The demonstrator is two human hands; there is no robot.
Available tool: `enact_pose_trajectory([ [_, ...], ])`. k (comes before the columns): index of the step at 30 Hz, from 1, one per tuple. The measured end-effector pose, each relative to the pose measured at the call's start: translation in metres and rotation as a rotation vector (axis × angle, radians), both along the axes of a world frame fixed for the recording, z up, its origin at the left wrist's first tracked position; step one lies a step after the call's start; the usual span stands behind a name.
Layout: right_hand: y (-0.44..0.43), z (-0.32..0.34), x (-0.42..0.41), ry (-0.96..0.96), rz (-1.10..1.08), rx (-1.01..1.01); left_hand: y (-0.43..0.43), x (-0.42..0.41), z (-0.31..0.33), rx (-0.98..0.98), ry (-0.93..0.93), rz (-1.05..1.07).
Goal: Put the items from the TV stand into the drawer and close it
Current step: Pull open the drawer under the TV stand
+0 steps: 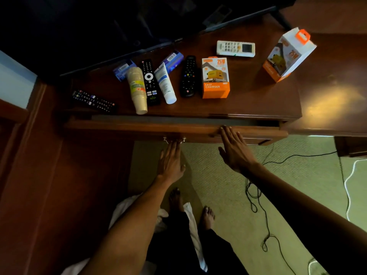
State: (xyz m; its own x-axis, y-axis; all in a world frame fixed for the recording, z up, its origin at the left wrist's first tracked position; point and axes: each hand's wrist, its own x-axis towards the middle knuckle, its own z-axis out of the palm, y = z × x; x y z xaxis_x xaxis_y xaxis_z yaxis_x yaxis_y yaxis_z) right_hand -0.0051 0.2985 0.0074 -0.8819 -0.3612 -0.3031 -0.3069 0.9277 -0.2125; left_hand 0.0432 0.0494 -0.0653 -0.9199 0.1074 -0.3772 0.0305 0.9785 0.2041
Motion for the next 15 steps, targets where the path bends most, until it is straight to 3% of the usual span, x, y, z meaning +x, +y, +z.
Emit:
enact_pose_trajectory([
  [7,-0.001,0.0,0.014,-0.007,-0.003,-0.008,-0.002,0.021,0.023,0.069,-0.081,-0.007],
  [11,-0.001,0.002,0.009,-0.002,-0.026,-0.032,-0.005,0.018,0.061,0.316,0.287,0.097],
  [13,-0.001,0.006,0.002,-0.013,-0.038,-0.059,-0.01,-0.002,0.072,0.264,0.434,0.08],
  [15,-0.002,0.007,-0.005,-0.035,-0.063,-0.072,-0.017,-0.026,0.075,0.145,0.349,0.069],
])
